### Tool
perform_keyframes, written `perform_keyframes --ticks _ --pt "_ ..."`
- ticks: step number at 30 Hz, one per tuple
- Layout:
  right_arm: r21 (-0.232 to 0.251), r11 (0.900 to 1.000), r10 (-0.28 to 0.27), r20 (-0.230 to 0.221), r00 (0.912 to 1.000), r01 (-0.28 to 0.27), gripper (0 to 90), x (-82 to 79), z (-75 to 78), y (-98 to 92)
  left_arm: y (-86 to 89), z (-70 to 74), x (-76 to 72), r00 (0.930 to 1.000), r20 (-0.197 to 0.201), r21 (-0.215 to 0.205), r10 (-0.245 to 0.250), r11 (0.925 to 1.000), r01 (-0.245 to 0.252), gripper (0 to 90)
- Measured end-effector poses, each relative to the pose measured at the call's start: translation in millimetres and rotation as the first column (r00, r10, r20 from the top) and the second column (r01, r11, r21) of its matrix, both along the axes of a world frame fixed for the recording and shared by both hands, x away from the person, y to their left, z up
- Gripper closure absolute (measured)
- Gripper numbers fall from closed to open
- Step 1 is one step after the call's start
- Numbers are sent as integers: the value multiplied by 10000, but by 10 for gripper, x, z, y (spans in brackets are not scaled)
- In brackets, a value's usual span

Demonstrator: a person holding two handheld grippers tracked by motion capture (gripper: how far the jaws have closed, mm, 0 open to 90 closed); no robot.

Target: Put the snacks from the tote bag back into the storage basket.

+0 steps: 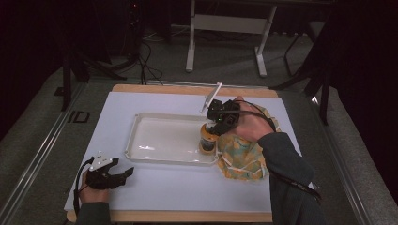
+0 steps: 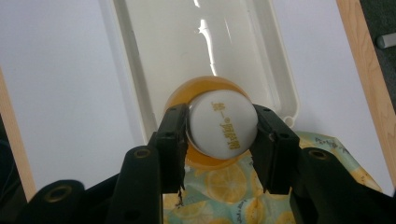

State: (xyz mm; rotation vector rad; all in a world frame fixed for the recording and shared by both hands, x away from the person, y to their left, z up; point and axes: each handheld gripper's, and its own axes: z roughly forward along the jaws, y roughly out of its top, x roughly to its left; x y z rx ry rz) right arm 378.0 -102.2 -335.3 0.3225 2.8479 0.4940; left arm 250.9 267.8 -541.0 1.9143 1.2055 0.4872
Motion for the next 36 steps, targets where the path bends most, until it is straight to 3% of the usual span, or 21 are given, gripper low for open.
perform_keyframes --ticks 36 --pt "-25 9993 385 -250 9989 -385 587 -51 -128 55 1 0 -1 10000 14 -20 -15 10000 15 252"
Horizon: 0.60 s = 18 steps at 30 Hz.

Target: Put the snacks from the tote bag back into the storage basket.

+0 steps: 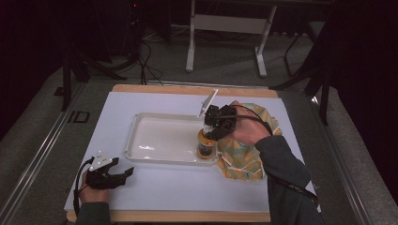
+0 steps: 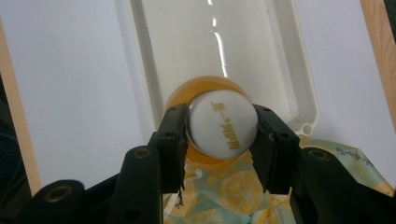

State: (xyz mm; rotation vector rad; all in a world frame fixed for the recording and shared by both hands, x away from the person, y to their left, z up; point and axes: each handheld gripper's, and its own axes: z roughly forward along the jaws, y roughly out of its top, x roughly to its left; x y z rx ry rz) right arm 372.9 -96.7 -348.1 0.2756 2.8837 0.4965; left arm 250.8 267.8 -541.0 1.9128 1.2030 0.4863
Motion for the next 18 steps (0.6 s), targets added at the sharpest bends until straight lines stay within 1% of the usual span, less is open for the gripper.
perform_keyframes --ticks 5,14,18 --pt "-13 10000 70 -16 10000 -70 587 -3 -15 8 4 1 0 10000 -10 -51 31 10000 -31 252" --pt "-58 9999 110 -156 9998 -111 588 -4 -67 8 3 0 0 10000 -14 -35 22 10000 -22 252" --pt "-110 9998 152 -146 9998 -153 588 -1 -81 1 2 -1 2 10000 -21 -32 16 10000 -16 252"
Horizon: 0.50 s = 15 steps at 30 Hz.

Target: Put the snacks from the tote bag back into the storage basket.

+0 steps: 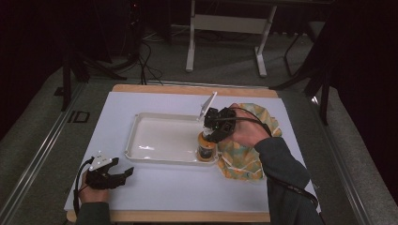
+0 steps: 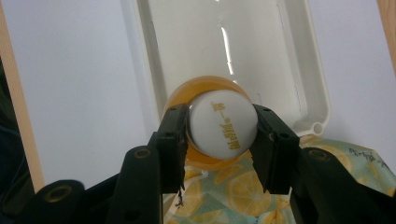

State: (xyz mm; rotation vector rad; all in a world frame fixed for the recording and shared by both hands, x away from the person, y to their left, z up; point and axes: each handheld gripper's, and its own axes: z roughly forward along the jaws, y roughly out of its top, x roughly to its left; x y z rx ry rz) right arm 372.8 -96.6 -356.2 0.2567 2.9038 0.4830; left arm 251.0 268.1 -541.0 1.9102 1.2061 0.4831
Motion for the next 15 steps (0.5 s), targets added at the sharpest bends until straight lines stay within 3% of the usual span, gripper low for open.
perform_keyframes --ticks 15 --pt "-60 10000 -16 -175 9998 15 587 -7 -51 -40 1 0 1 10000 -14 6 2 10000 -2 252"
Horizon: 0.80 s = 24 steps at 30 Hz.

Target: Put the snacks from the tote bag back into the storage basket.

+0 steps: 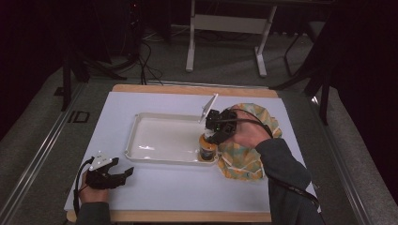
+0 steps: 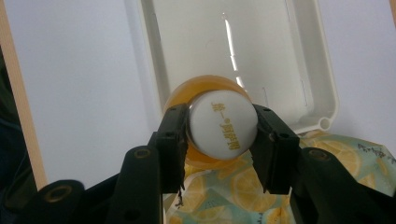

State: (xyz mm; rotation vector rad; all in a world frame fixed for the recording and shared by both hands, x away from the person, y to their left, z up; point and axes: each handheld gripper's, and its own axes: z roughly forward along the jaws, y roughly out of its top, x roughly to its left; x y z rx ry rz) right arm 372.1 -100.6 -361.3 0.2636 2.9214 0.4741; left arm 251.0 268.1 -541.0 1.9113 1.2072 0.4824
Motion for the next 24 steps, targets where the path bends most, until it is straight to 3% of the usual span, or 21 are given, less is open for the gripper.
perform_keyframes --ticks 24 --pt "-2 10000 -42 -451 9990 42 584 18 -8 0 0 0 -1 10000 16 -12 -1 10000 1 252"
